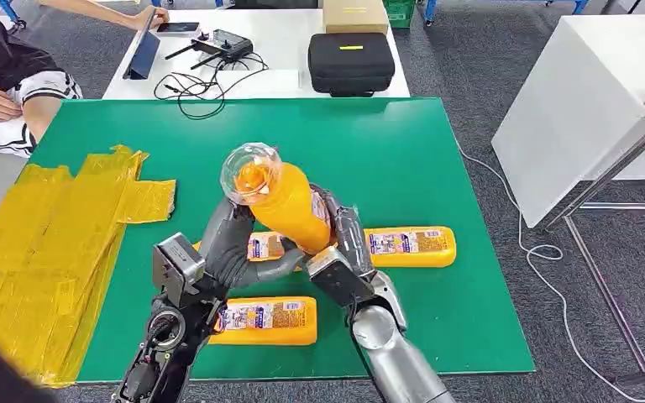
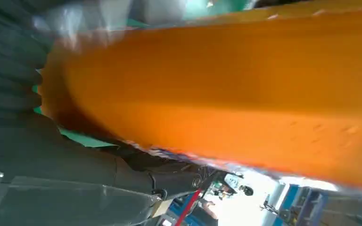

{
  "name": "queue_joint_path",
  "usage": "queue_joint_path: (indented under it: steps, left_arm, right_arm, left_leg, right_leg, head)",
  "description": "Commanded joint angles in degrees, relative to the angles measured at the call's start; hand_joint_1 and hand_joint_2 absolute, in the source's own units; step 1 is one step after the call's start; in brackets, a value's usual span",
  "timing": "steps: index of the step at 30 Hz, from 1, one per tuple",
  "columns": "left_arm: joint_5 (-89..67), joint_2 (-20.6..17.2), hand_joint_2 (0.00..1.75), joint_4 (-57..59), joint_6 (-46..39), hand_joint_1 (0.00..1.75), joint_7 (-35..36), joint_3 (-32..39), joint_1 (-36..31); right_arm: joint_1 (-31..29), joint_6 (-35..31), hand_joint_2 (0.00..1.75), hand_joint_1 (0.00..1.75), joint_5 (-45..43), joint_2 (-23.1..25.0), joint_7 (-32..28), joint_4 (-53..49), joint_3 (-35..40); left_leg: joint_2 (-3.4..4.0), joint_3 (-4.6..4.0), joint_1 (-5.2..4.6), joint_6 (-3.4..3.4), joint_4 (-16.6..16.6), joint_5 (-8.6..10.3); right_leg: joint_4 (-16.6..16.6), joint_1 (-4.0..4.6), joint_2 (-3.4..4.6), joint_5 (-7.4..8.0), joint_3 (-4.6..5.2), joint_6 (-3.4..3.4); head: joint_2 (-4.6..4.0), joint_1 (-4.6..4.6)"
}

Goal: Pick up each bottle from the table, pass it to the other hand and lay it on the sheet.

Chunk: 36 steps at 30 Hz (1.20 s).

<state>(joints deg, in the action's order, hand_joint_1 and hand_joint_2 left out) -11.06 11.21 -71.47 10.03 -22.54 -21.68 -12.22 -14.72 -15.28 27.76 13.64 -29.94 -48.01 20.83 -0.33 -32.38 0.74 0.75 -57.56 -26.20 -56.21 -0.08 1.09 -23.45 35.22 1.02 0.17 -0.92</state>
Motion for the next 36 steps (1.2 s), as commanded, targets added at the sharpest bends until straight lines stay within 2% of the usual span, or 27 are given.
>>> queue_joint_path:
  steps: [1,2,4,5,7,8,15,16,22,23,24,36]
  left_arm:
    - [1.1,-1.9,1.75,1.6,-0.4,0.00,0.9,-1.0,-1.3]
    - [1.2,-1.9,1.75,1.9,-0.5,0.00,0.9,-0.8,-1.3]
    - [1.8,-1.8,1.75,3.7,-0.6,0.00,0.9,-0.4,-1.7]
    - [2.0,-1.8,1.75,4.3,-0.6,0.00,0.9,-0.3,-1.9]
    - [2.6,-1.6,1.75,6.2,-0.7,0.00,0.9,0.0,-2.5]
    - [3.1,-1.5,1.75,7.8,-0.7,0.00,1.1,0.3,-3.1]
    - [4.0,-0.8,1.75,16.6,-2.3,0.00,0.9,2.1,-5.9]
    - [4.0,-0.7,1.75,17.0,-2.4,0.03,0.9,2.2,-5.9]
    - [4.0,-0.7,1.75,17.2,-2.5,0.03,0.8,2.4,-5.9]
    - [4.0,-0.7,1.75,17.1,-2.6,0.59,0.8,2.5,-5.8]
    - [4.0,-0.6,1.75,17.0,-2.7,1.75,0.8,2.7,-5.8]
    - [6.1,0.4,1.75,15.0,-5.4,1.75,-0.6,6.8,-5.0]
  right_arm:
    - [-3.2,-1.4,1.75,1.75,2.8,1.0,0.4,10.6,5.5]
    - [-3.1,-1.4,1.75,1.75,2.8,1.0,0.3,10.4,5.7]
    - [-2.9,-1.4,1.75,1.75,3.1,0.9,-0.1,9.5,6.2]
    - [-2.8,-1.3,1.75,1.75,3.1,0.9,-0.2,9.3,6.3]
    - [-2.5,-1.4,1.75,1.75,3.4,0.8,-0.3,8.7,6.8]
    - [-2.4,-1.6,1.75,1.75,3.8,0.9,-0.2,8.5,7.1]
    - [-1.9,-1.1,1.75,1.75,3.7,1.1,-0.1,7.5,7.6]
    - [-1.9,-1.0,1.75,1.75,3.7,1.1,-0.1,7.5,7.7]
    - [-1.9,-1.0,1.75,1.75,3.7,1.1,-0.1,7.6,7.6]
    - [-2.0,-1.0,1.75,1.75,3.6,1.0,-0.1,7.7,7.6]
    - [-2.0,-1.1,1.75,1.75,3.6,1.0,-0.2,7.7,7.6]
    - [-2.5,-2.4,1.75,1.75,1.9,0.8,-0.8,8.3,6.6]
  left_leg:
    - [0.11,0.38,-0.01,0.00,0.1,-0.08]
    - [0.04,0.22,-0.01,0.00,0.1,-0.05]
    - [0.09,0.43,0.00,0.01,0.2,-0.11]
    - [0.06,0.20,-0.02,0.01,0.1,-0.04]
    - [0.07,0.48,-0.02,0.01,0.2,-0.11]
    - [0.03,0.26,-0.02,0.01,0.1,-0.05]
    - [0.02,0.42,-0.02,0.00,0.2,-0.07]
    - [0.02,0.23,-0.02,0.00,0.1,-0.04]
    - [0.03,0.39,-0.01,0.00,0.1,-0.10]
    - [0.01,0.25,0.00,0.00,0.1,-0.06]
    - [0.03,0.37,0.00,0.00,0.1,-0.10]
    - [0.06,0.17,-0.01,0.00,0.1,-0.05]
  right_leg:
    - [0.1,0.01,0.00,-0.07,-0.32,0.01]
    - [0.1,0.00,-0.02,-0.04,-0.19,0.01]
    - [0.1,0.02,-0.02,-0.10,-0.38,0.01]
    - [0.1,-0.01,-0.01,-0.04,-0.16,0.01]
    - [0.1,0.00,-0.06,-0.11,-0.44,0.02]
    - [0.1,-0.01,-0.04,-0.06,-0.23,0.02]
    - [0.1,0.01,-0.10,-0.08,-0.39,0.01]
    - [0.1,0.01,-0.05,-0.04,-0.21,0.01]
    - [0.1,0.02,-0.09,-0.11,-0.35,0.01]
    - [0.1,0.01,-0.08,-0.07,-0.22,0.01]
    - [0.1,0.02,-0.09,-0.11,-0.33,0.01]
    - [0.0,0.00,-0.02,-0.04,-0.13,0.01]
  head:
    - [0.00,0.00]
    - [0.00,0.00]
    - [0.00,0.00]
    - [0.00,0.00]
    - [0.00,0.00]
    - [0.00,0.00]
    - [0.00,0.00]
    - [0.00,0.00]
    - [0.00,0.00]
    - [0.00,0.00]
    - [0.00,0.00]
    - [0.00,0.00]
